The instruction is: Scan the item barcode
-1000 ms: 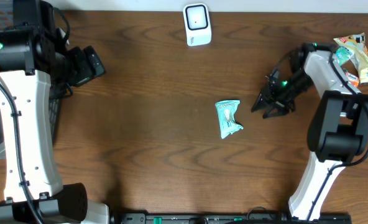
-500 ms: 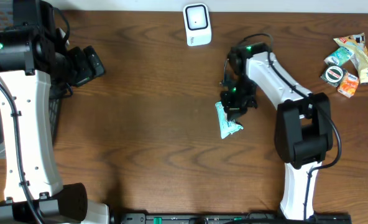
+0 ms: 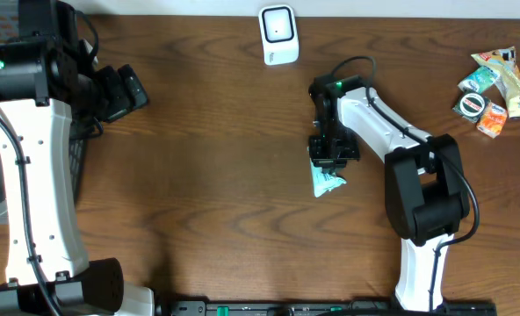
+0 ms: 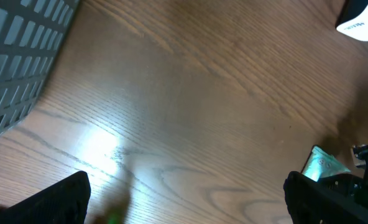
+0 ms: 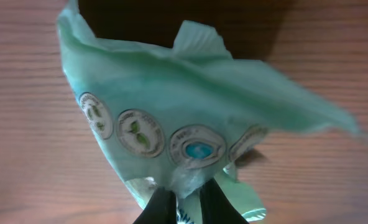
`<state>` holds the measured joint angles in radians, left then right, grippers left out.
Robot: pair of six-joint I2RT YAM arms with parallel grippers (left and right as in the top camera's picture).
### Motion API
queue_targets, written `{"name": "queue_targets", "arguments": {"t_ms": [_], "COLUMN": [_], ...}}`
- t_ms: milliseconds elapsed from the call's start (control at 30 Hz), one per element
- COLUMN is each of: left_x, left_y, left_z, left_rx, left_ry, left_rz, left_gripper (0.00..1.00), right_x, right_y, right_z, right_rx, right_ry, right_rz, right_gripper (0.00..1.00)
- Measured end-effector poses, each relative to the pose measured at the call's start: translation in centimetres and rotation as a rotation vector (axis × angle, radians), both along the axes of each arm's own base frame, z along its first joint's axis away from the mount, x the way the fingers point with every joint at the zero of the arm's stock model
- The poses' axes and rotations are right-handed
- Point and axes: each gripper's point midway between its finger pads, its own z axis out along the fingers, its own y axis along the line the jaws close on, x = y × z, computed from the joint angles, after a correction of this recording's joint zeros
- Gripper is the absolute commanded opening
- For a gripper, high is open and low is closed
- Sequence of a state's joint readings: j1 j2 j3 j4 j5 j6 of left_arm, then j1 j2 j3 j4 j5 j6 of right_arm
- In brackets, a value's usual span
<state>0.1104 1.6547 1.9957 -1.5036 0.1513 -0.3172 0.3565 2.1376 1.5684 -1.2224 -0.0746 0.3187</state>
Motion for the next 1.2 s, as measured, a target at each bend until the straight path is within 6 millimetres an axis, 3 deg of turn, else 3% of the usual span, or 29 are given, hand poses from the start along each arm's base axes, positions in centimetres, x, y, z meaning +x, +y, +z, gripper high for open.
{"name": "queue_targets", "arguments": {"t_ms": [133, 267, 400, 433, 600, 800, 1033, 1200], "left_x": [0.0, 0.0, 0.0, 0.0, 0.0, 0.0, 0.0, 0.0], "left_y": [0.0, 0.0, 0.0, 0.0, 0.0, 0.0, 0.0, 0.0], "left_z": [0.0, 0.0, 0.0, 0.0, 0.0, 0.0, 0.0, 0.0], "left_rx": [0.000, 0.000, 0.000, 0.000, 0.000, 0.000, 0.000, 0.000], "left_ry": [0.000, 0.000, 0.000, 0.000, 0.000, 0.000, 0.000, 0.000], "left_rz": [0.000, 0.000, 0.000, 0.000, 0.000, 0.000, 0.000, 0.000], "left_gripper": [0.98, 0.97, 0.98, 0.98, 0.98, 0.98, 0.98, 0.98], "right_x": [-0.3, 1.8, 1.7, 1.4, -0.8, -1.8, -1.7, -1.1], "right_y": [-2.3, -3.3, -2.4, -2.0, 0.6, 3.4, 3.2, 2.4], "right_z": [2.0, 6.7, 8.3, 8.1, 5.7, 1.5, 0.5, -0.2], "right_rx": [-0.111, -0.157, -0.145, -0.145, -0.251, -0.385, -0.467, -0.489], "right_ry": [0.037, -0.014, -0.022, -0.016, -0.031, -0.182, -0.263, -0.302], "right_rz": [-0.012, -0.027, 0.016, 0.035, 0.131, 0.242, 0.283, 0.283], "right_gripper": [0.18, 0.39, 0.86, 0.88, 0.91, 0.81, 0.78, 0.68]}}
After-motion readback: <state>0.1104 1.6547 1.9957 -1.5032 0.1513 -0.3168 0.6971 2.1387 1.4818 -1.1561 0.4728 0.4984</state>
